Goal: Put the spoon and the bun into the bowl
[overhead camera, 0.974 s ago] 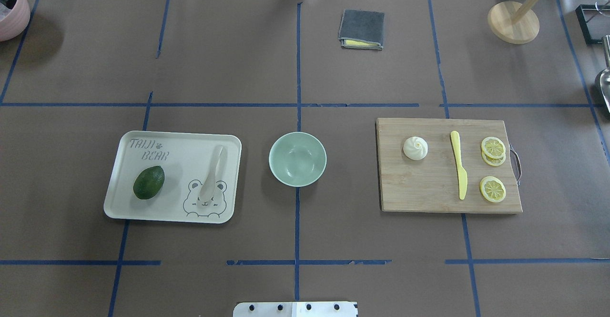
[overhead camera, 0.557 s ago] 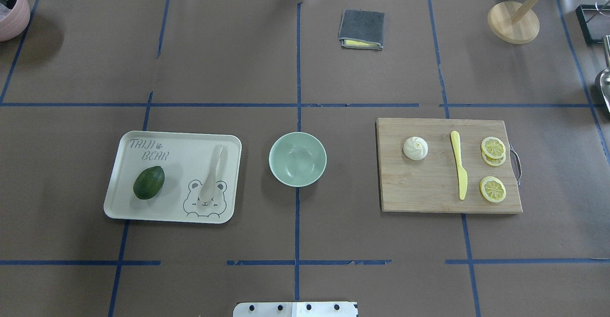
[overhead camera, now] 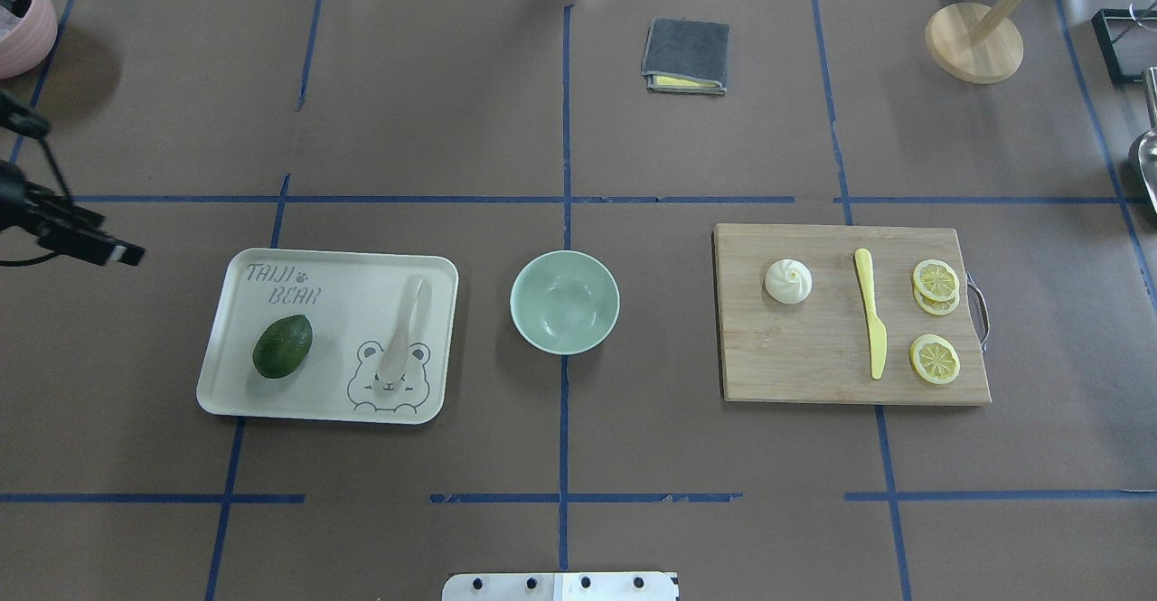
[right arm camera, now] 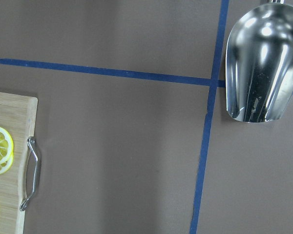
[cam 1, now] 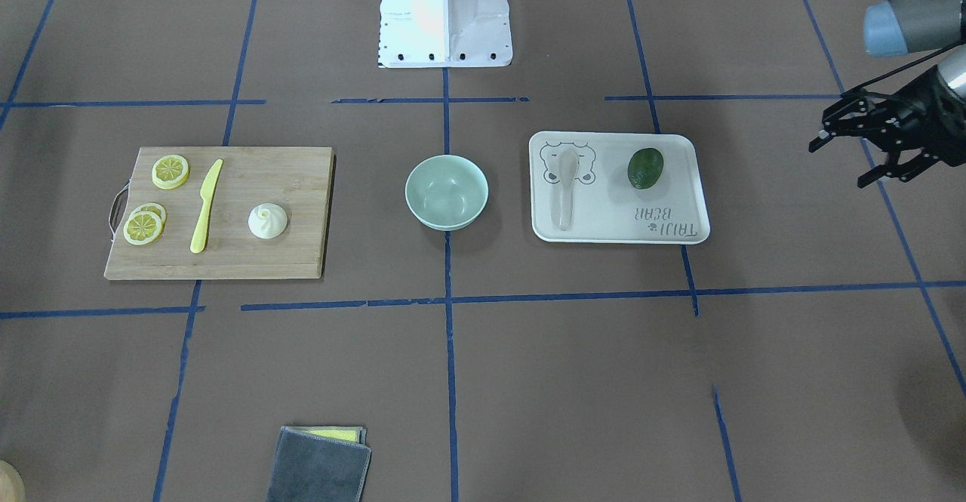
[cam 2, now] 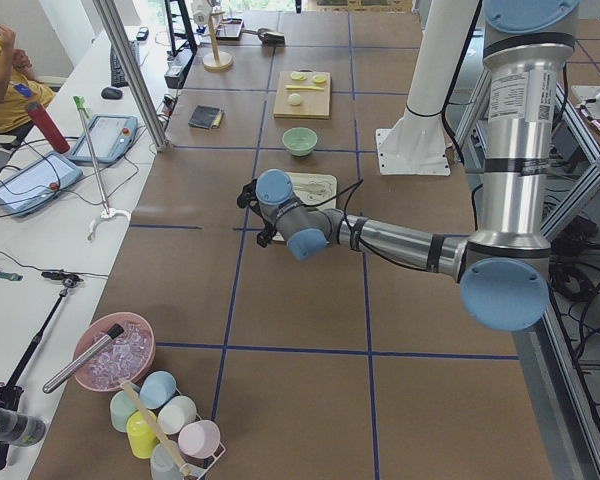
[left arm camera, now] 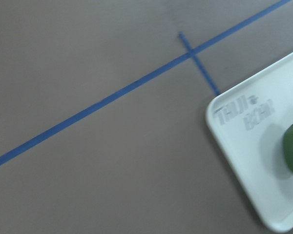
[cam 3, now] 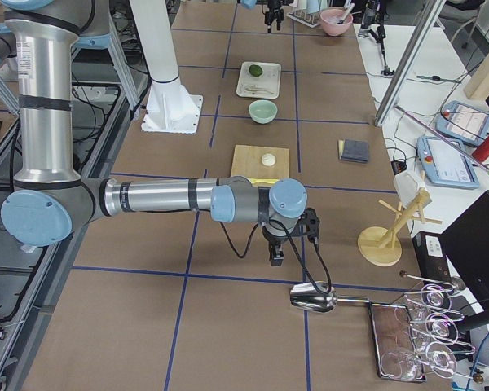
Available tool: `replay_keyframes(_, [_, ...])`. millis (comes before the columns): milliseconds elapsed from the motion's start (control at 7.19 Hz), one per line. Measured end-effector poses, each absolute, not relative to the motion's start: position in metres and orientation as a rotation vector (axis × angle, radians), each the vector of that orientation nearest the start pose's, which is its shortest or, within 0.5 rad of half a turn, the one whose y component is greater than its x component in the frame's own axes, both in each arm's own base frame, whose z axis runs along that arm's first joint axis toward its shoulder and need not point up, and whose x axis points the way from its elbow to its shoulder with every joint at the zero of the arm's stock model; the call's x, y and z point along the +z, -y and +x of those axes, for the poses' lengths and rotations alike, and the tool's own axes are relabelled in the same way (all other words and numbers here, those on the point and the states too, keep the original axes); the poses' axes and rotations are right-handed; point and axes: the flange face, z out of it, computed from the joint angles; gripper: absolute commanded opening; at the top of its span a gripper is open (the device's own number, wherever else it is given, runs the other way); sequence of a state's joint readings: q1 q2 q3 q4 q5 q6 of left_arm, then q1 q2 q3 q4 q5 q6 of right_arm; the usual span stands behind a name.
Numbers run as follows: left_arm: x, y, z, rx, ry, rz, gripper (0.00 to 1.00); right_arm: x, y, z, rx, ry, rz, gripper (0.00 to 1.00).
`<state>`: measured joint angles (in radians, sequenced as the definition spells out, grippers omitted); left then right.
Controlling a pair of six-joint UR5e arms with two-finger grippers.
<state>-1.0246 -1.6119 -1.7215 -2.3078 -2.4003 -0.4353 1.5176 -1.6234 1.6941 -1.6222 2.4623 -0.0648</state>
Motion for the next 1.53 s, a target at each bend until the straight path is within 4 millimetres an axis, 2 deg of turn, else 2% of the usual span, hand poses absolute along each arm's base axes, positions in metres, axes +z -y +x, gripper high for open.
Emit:
replay_keyframes(417, [0.37, 0.468, 0.382, 0.386, -1.086, 0.353, 0.96, 0.633, 0.455, 0.031, -0.144, 0.896, 0.082, 1.0])
replay_keyframes(557, [0.342, 0.464, 0.422, 0.341, -1.032, 0.317, 0.96, 0.633, 0.454, 0.031, -0.148, 0.896, 0.096, 1.0])
replay_keyframes(696, [0.326, 0.459, 0.448, 0.302, -0.983, 0.284, 0.91, 0.633, 0.454, 0.03, -0.149, 0.896, 0.101, 1.0])
replay_keyframes(974, [0.326, 0.446, 0.479, 0.247, -0.923, 0.253, 0.84, 0.631, 0.455, 0.029, -0.148, 0.897, 0.103, 1.0])
replay_keyframes(1252, [0.332, 0.438, 0.494, 0.225, -0.903, 0.233, 0.72, 0.629, 0.455, 0.027, -0.15, 0.906, 0.103, 1.0])
replay_keyframes(1530, [0.335, 0.43, 0.501, 0.227, -0.9, 0.219, 0.55, 0.628, 0.455, 0.027, -0.151, 0.911, 0.104, 1.0])
